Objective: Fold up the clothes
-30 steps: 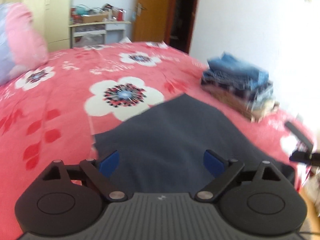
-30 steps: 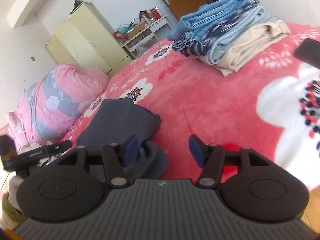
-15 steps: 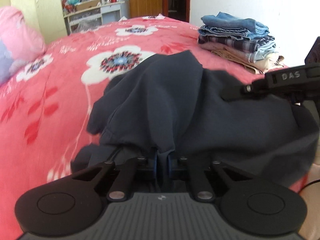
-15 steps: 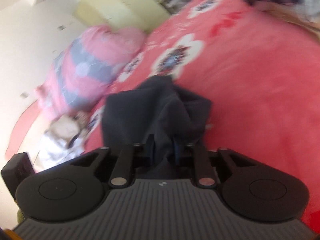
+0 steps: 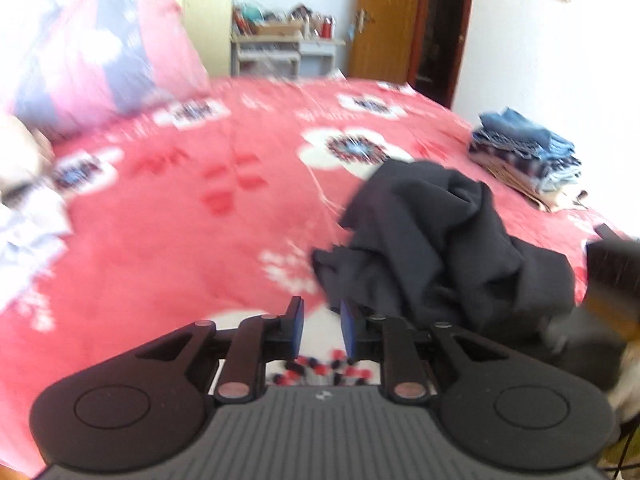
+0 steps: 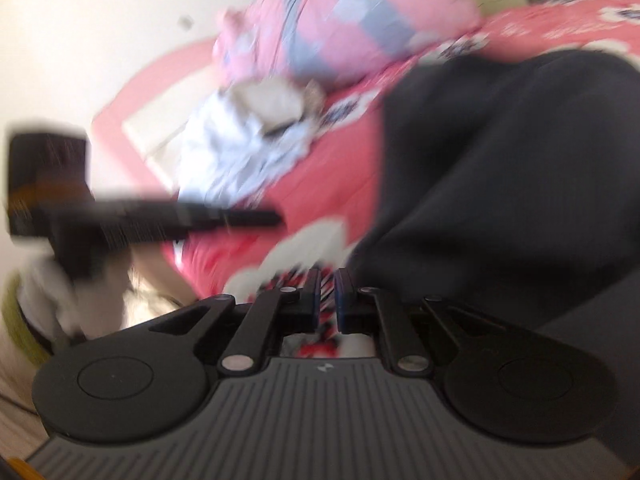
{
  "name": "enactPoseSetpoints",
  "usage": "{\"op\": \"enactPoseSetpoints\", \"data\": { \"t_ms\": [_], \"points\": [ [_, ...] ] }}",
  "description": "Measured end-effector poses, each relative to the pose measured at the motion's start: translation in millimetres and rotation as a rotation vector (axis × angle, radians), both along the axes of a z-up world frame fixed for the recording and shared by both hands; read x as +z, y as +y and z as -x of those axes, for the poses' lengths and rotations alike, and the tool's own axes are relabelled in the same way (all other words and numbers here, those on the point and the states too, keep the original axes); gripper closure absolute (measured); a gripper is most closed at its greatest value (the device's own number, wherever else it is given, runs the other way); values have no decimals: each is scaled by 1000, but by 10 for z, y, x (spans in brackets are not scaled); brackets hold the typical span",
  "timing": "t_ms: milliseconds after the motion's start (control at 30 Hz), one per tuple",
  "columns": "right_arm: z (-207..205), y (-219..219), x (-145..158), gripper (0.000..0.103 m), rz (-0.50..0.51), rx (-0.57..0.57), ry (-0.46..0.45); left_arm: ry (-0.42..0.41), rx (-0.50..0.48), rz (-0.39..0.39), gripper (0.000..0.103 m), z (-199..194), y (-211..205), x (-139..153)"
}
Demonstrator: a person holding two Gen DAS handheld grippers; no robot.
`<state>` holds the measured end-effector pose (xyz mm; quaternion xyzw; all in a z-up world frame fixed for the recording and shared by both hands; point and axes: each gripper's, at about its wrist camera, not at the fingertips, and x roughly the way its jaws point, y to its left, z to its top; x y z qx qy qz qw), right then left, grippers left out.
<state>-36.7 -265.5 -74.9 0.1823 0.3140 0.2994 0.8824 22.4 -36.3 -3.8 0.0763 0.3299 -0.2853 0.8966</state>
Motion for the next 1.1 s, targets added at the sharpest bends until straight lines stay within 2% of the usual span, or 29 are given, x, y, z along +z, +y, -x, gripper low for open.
{"op": "enactPoseSetpoints", "data": {
  "t_ms": [33,100,200,367,433,500,567,633,700,767,833,967,1033,1067,1100],
  "points": [
    [5,130,-42,97,27,25,6,-20,0,-4,73,20,18,59],
    [26,355,-124,97,85,59,13,-57,-28,-2,58,45,-60,149],
    [122,402,-100,95,103,36,0,-95,-98,11,49,39,-285,249],
    [462,-330,117,93,7,-142,-32,-120,-259,25,39,-59,-1035,324],
    [670,-748,223,87,-12,-233,-53,-133,-320,15,36,-94,-1357,299],
    [893,-1145,348,72,-30,-345,-92,-124,-367,0,36,-146,-1650,209],
    [1061,-1538,440,62,-68,-457,-122,-88,-388,-36,36,-251,-1916,62],
    [1021,-1832,438,60,-101,-561,-102,-60,-372,-92,38,-348,-2123,-145],
    [889,-2049,382,60,-95,-645,-54,-25,-309,-164,47,-466,-2249,-355],
    [677,-2156,259,60,-88,-684,-10,13,-232,-210,49,-591,-2223,-520],
    [448,-2224,90,59,-136,-681,28,67,-168,-214,50,-717,-2092,-622],
    [-25,-2105,-303,60,-203,-632,139,141,-111,-165,52,-910,-1760,-663],
    [-79,-2052,-366,65,-227,-603,157,172,-94,-129,54,-974,-1643,-659],
    [-81,-2007,-374,77,-246,-589,156,183,-85,-115,54,-992,-1583,-651],
    [-82,-1963,-381,97,-265,-575,155,193,-76,-101,54,-1008,-1521,-644]
  ]
}}
